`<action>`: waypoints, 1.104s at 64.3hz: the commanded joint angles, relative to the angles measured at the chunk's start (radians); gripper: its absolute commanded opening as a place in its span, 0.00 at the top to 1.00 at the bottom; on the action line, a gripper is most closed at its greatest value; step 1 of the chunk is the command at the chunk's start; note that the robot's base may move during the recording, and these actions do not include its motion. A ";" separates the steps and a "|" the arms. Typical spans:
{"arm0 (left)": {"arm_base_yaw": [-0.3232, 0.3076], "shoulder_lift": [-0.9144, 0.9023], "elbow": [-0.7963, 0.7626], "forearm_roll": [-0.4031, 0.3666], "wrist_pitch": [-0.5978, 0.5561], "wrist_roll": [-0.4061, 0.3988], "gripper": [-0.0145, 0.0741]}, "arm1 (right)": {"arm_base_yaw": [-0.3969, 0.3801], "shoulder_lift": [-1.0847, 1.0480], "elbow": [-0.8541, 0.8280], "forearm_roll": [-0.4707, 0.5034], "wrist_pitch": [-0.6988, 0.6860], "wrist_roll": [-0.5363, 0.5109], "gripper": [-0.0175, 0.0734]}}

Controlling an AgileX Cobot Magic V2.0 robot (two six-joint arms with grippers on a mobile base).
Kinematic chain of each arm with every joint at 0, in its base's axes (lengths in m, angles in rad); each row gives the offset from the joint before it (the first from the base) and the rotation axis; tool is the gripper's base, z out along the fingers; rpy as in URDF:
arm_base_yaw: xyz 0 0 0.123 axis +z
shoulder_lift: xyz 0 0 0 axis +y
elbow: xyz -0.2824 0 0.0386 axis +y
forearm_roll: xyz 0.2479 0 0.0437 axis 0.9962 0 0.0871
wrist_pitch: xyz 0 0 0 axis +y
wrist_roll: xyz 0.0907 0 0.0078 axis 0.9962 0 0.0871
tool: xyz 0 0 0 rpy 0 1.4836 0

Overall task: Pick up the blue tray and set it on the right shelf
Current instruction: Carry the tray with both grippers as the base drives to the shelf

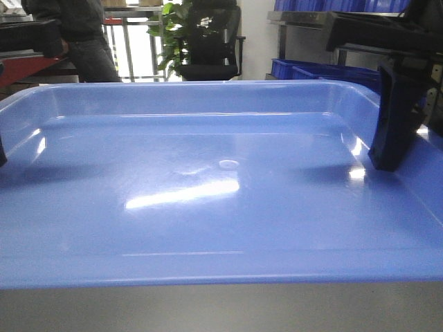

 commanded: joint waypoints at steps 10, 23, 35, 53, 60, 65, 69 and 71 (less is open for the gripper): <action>0.005 -0.027 -0.026 0.066 0.029 -0.030 0.89 | -0.002 -0.033 -0.031 -0.014 -0.009 0.005 0.63; 0.005 -0.027 -0.026 0.066 0.029 -0.030 0.89 | -0.002 -0.033 -0.031 -0.014 -0.009 0.005 0.63; 0.005 -0.027 -0.026 0.062 0.029 -0.030 0.89 | -0.002 -0.033 -0.031 -0.014 -0.010 0.005 0.63; 0.005 -0.027 -0.026 0.062 0.029 -0.030 0.89 | -0.002 -0.033 -0.031 -0.014 -0.010 0.005 0.63; 0.005 -0.027 -0.026 0.062 0.029 -0.030 0.89 | -0.002 -0.033 -0.031 -0.014 -0.010 0.005 0.63; 0.005 -0.027 -0.026 0.062 0.029 -0.030 0.89 | -0.002 -0.033 -0.031 -0.014 -0.010 0.005 0.63; 0.005 -0.027 -0.026 0.062 0.029 -0.030 0.89 | -0.002 -0.033 -0.031 -0.014 -0.010 0.005 0.63; 0.005 -0.027 -0.026 0.062 0.029 -0.030 0.89 | -0.002 -0.033 -0.031 -0.014 -0.010 0.005 0.63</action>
